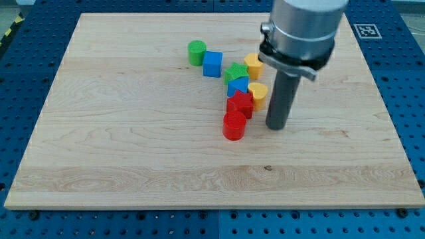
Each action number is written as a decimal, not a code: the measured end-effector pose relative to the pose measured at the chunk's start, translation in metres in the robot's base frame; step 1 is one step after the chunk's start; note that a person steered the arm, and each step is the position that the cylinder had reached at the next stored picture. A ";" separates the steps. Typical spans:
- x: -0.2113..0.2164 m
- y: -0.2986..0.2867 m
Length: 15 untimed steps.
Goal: Move the red circle diagonally bottom right of the red star
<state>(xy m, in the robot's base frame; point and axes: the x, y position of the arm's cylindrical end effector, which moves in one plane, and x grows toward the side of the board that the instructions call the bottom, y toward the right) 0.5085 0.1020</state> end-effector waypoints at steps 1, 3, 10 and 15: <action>0.047 -0.002; 0.055 -0.109; 0.017 -0.100; 0.010 -0.070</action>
<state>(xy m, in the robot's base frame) 0.5185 0.0324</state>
